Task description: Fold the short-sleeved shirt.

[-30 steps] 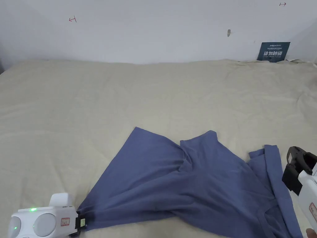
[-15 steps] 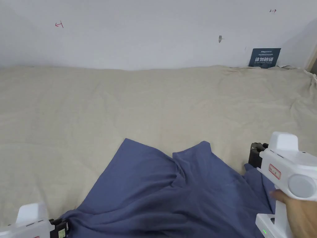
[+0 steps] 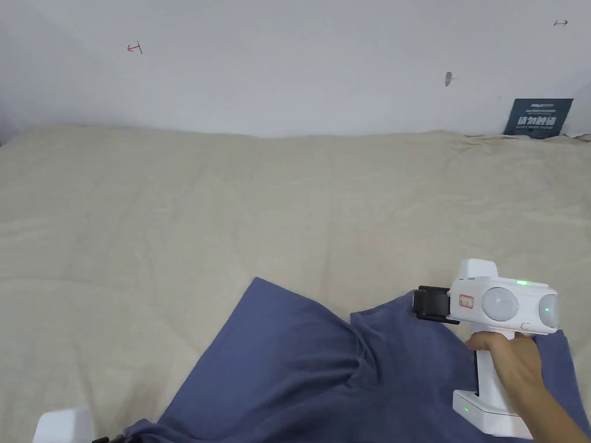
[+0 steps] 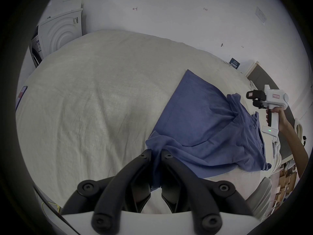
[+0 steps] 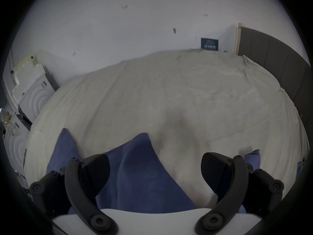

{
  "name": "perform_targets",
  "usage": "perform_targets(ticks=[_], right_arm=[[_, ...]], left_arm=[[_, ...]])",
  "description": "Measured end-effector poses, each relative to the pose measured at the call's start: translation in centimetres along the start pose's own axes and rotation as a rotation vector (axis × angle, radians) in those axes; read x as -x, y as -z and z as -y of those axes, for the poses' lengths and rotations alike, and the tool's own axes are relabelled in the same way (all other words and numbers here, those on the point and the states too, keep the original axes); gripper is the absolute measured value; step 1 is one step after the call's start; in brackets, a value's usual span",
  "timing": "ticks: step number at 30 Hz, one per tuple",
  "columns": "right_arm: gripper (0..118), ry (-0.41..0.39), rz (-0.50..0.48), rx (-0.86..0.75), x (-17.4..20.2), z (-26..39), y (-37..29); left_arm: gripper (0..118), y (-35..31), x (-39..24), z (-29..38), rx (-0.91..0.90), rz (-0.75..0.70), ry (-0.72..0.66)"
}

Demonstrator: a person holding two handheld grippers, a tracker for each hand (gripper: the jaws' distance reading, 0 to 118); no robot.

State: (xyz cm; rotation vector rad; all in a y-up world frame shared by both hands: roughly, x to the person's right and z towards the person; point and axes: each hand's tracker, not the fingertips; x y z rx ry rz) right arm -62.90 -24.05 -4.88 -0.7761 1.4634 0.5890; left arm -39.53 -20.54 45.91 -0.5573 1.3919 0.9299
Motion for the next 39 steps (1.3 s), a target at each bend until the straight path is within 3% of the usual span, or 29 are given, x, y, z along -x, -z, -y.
perform_targets(ticks=[5,7,9,11,12,13,18,28,39], right_arm=[[104,-0.057,0.042,0.064,1.4,0.3,2.8],[81,-0.095,0.055,0.088,1.8,0.6,3.3],[44,-0.176,0.084,0.103,2.6,1.0,3.7],[34,-0.179,0.056,0.074,3.5,1.8,2.6],[12,-0.176,0.055,0.077,3.6,1.7,2.3],[2,-0.167,0.044,0.075,3.5,1.7,2.0],[2,-0.143,0.031,-0.021,3.7,1.6,-2.3],[1,-0.139,-0.054,-0.263,0.3,0.2,-14.7],[1,-0.117,-0.015,-0.547,-3.7,-3.3,-30.1]], left_arm=[[8,0.2,0.2,0.0,0.000,0.009,-0.012],[8,0.2,0.3,0.0,0.004,0.009,-0.012],[8,0.2,0.3,0.1,0.003,0.012,-0.017],[8,0.2,0.3,0.2,0.002,0.014,-0.020],[8,0.2,0.3,0.2,0.001,0.014,-0.020],[8,0.2,0.3,0.2,0.001,0.015,-0.020],[8,-0.2,0.1,0.4,-0.012,0.019,-0.022],[8,-2.4,-1.5,-0.9,-0.097,0.069,-0.037],[8,-6.8,-4.7,-8.1,-0.269,0.143,-0.031]])
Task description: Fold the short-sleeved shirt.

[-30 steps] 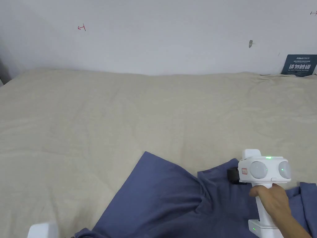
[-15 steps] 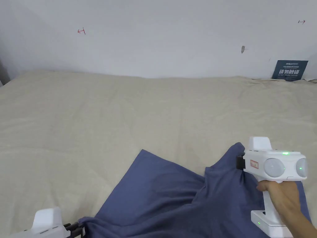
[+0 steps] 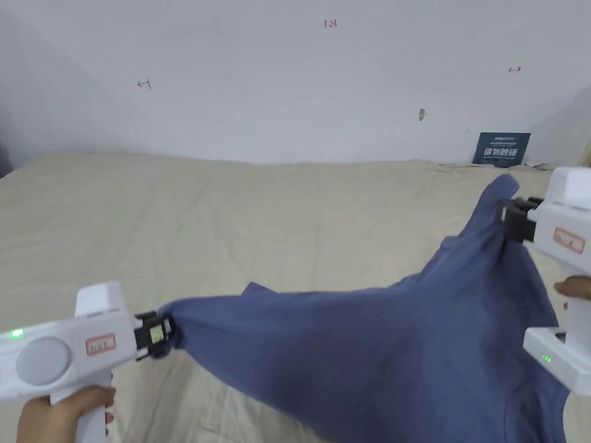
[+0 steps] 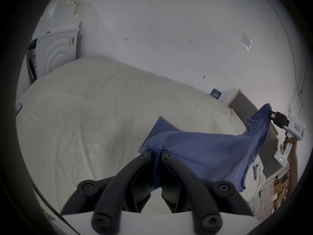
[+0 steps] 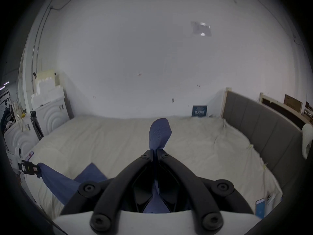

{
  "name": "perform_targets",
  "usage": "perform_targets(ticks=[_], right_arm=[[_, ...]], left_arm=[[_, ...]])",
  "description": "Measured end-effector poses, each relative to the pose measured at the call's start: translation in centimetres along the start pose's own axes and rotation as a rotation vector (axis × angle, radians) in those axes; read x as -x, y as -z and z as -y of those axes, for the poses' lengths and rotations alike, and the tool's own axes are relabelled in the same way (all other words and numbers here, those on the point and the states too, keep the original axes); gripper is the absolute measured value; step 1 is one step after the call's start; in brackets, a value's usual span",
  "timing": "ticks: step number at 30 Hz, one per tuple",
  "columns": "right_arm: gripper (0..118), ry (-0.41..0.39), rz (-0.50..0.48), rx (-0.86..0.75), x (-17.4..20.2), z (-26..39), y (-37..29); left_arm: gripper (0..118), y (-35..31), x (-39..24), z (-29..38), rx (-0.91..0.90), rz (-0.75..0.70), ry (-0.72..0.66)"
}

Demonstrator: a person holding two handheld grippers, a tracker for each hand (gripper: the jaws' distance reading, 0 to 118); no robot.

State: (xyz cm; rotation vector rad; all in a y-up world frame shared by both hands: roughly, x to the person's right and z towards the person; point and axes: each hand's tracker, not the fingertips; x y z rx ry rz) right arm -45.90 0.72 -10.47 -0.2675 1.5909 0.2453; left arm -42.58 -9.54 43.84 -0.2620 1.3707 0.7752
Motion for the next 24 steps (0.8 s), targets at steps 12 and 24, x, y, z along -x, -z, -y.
perform_targets(ticks=[12,24], right_arm=[[1,-0.020,0.086,-0.189,-3.9,-13.3,-0.3],[1,0.010,0.138,-0.387,-5.2,-25.5,2.9]], left_arm=[[8,1.5,-9.6,-15.4,-0.105,-0.001,0.189],[8,-0.7,-15.5,-31.6,-0.343,-0.085,0.255]])
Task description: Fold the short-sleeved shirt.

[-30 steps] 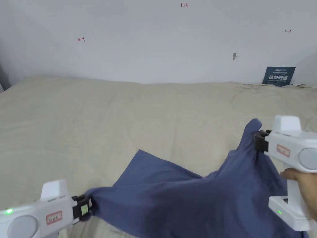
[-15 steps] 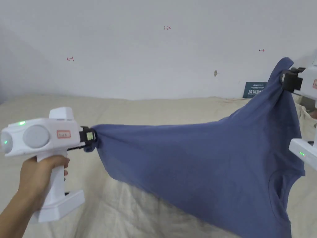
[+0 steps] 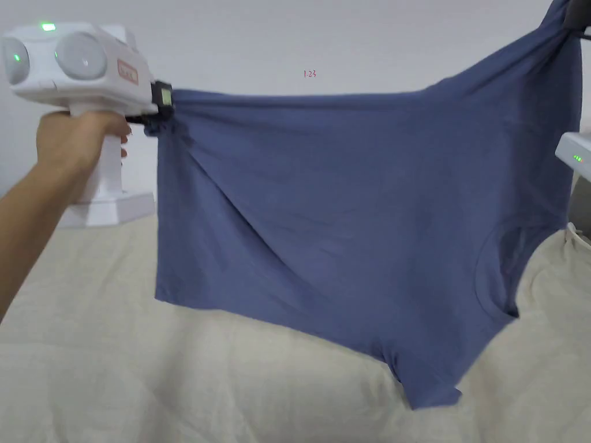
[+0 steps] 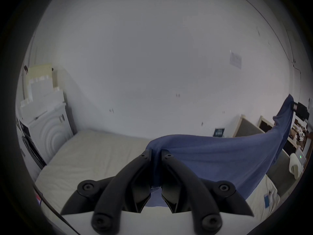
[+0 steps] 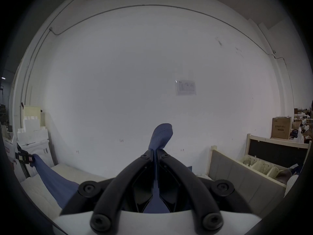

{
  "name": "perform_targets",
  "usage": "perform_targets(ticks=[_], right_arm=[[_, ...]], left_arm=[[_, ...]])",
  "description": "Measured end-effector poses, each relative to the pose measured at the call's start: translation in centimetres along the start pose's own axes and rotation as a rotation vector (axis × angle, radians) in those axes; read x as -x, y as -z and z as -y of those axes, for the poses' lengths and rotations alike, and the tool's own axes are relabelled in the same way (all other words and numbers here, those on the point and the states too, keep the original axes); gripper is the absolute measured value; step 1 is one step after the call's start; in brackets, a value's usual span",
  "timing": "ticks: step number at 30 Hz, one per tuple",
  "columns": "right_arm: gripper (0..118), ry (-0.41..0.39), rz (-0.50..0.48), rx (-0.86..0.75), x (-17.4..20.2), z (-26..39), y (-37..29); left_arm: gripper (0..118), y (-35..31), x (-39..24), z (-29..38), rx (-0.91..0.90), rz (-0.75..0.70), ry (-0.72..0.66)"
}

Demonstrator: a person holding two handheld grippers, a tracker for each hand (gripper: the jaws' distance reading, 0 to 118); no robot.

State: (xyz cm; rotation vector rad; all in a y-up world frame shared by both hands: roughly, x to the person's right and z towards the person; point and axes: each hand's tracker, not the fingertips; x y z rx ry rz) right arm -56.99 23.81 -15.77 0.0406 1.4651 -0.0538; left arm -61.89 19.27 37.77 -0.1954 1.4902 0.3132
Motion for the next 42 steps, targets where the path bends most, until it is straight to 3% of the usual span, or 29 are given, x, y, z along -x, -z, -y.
perform_targets(ticks=[8,15,21,23,25,35,42], right_arm=[[1,-0.005,-0.051,-0.007,1.1,2.7,1.8],[1,-0.006,-0.100,0.101,1.8,9.9,2.2],[1,0.041,-0.138,0.213,1.1,17.4,0.5],[1,0.038,-0.149,0.243,0.9,19.7,-0.9],[1,0.048,-0.163,0.284,4.1,21.8,-7.7],[1,0.140,-0.185,0.457,3.0,31.3,-20.1],[1,0.179,-0.157,0.550,1.7,35.3,-28.7]], left_arm=[[8,-0.4,1.9,1.8,0.010,-0.038,0.084],[8,2.1,4.3,10.6,0.155,-0.043,0.079],[8,2.5,5.8,19.4,0.287,-0.040,0.097],[8,1.8,6.2,22.2,0.315,-0.035,0.091],[8,1.1,6.8,25.2,0.356,-0.029,0.081],[8,-4.5,8.6,37.9,0.548,-0.017,0.059],[8,-7.9,9.3,43.3,0.617,-0.001,0.081]])
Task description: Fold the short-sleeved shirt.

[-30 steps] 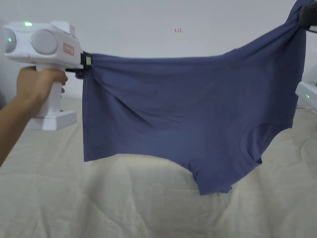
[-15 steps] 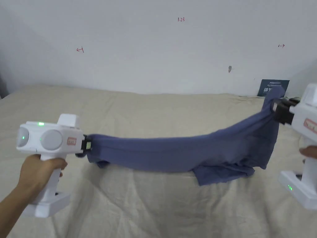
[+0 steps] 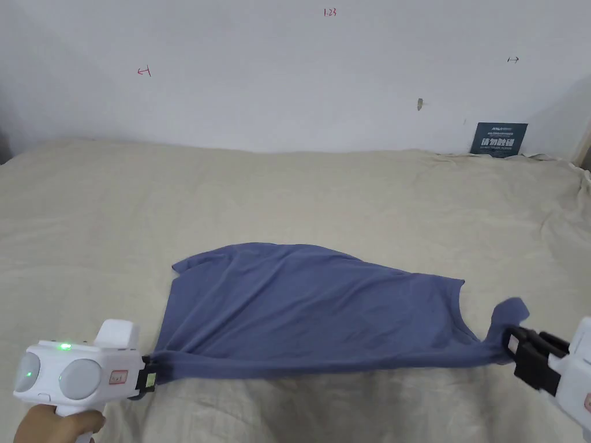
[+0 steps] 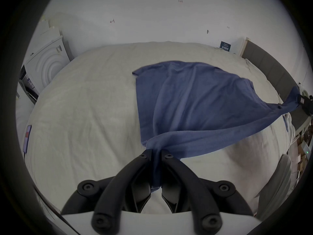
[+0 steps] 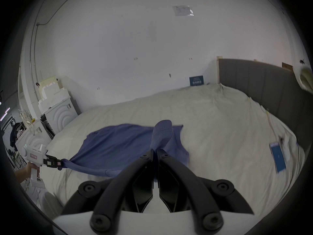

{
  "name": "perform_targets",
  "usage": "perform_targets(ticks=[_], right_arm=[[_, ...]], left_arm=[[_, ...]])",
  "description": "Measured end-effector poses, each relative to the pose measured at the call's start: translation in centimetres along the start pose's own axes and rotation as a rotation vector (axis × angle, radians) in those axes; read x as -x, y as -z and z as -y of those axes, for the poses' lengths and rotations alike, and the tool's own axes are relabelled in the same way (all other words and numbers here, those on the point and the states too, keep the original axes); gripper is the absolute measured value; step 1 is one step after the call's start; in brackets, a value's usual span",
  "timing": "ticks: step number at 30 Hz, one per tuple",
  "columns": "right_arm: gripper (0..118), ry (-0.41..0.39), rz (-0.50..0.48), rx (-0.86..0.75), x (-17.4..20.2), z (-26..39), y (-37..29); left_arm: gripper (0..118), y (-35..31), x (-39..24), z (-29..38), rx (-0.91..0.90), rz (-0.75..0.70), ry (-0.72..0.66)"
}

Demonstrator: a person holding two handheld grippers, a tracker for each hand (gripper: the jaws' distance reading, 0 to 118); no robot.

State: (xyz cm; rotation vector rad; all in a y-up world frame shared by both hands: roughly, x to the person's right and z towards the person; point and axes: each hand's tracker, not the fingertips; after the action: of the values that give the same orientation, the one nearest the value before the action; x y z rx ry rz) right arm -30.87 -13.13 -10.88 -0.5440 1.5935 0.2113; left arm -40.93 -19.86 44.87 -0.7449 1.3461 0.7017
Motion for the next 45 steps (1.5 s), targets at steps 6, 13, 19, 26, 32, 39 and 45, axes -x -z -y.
perform_targets(ticks=[6,13,19,26,32,39,45], right_arm=[[1,0.033,0.015,0.098,-1.0,4.9,-4.0],[1,0.065,0.012,0.191,-0.8,8.6,-7.1],[1,0.104,0.049,0.261,-1.1,10.8,-6.2],[2,0.183,0.104,0.420,-2.1,12.7,-2.4],[2,0.196,0.137,0.504,-2.6,14.1,-0.6],[2,0.219,0.140,0.525,-2.5,14.3,-0.7],[5,0.208,0.134,0.520,-2.4,14.0,-0.9]], left_arm=[[8,-0.6,-0.1,4.0,0.052,-0.014,0.060],[8,-2.2,0.9,6.8,0.071,-0.004,0.040],[8,-2.4,1.2,8.5,0.097,-0.007,0.044],[8,-1.2,0.4,9.6,0.136,-0.023,0.051],[8,-1.0,0.3,9.7,0.147,-0.025,0.029],[9,-0.9,0.2,9.8,0.147,-0.029,0.020],[45,-1.1,-0.2,10.2,0.147,-0.054,0.047]])
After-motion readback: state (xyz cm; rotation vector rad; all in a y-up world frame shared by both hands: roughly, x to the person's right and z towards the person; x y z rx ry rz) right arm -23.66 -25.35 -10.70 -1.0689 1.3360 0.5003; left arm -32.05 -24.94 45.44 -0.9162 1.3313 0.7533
